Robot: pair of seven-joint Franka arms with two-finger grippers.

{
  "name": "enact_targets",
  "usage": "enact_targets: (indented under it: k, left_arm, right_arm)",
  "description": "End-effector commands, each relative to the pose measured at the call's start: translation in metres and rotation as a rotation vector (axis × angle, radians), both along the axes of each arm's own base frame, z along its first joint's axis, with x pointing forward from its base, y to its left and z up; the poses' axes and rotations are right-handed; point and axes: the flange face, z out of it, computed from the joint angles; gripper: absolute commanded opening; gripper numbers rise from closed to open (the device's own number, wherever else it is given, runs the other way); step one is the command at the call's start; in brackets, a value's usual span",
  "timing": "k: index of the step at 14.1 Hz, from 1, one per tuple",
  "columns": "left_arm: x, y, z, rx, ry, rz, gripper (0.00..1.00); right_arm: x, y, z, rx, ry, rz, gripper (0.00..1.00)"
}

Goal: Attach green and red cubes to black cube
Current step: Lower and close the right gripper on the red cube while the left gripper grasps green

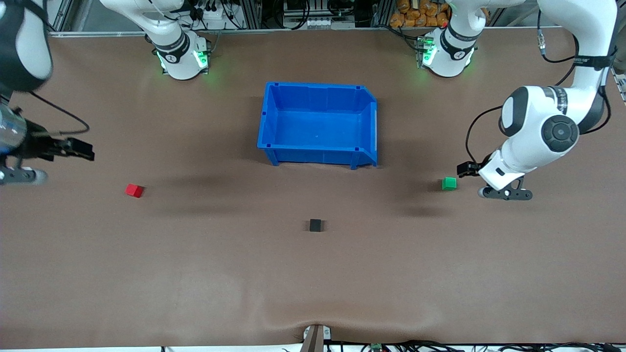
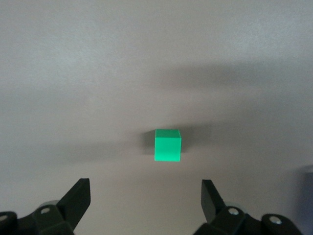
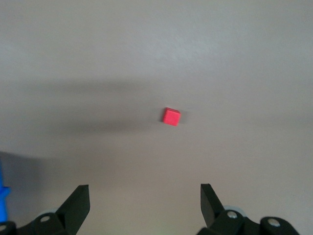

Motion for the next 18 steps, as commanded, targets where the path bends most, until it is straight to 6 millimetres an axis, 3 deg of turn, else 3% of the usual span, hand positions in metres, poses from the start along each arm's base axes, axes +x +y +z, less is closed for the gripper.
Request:
enact_targets:
  k: [1,7,10,12,13,16,17,18]
  left_arm:
    - [-0.013,0.0,-0.025,-0.003,-0.024,0.029,1.0]
    - [-0.001,-0.007,-0.084,-0.005,-0.029,0.056,1.0]
    - [0.007,-0.031,-0.097,-0.007,-0.023,0.04,1.0]
    - [0.009,-0.033,-0.106,-0.005,-0.011,0.039,1.0]
    - [0.008,-0.033,-0.109,-0.005,-0.006,0.034,1.0]
    - [0.007,-0.033,-0.112,-0.003,0.0,0.021,1.0]
    - [0.007,-0.033,-0.113,0.0,0.001,0.014,1.0]
    - [0.006,-0.032,-0.115,0.014,0.001,-0.008,1.0]
  right_arm:
    - [0.016,0.0,-0.048,-0.044,0.072,0.012,1.0]
    - [0.026,-0.043,-0.182,0.007,0.219,-0.087,1.0]
    - [0.027,-0.069,-0.228,0.067,0.198,-0.219,1.0]
    - [0.03,-0.06,-0.246,0.032,0.205,-0.31,1.0]
    - [0.029,-0.054,-0.258,0.017,0.222,-0.341,0.9]
    - [0.026,-0.065,-0.289,0.011,0.238,-0.366,0.73]
    - [0.024,-0.064,-0.298,0.01,0.24,-0.364,0.58]
    - [0.024,-0.062,-0.301,0.01,0.232,-0.361,0.54]
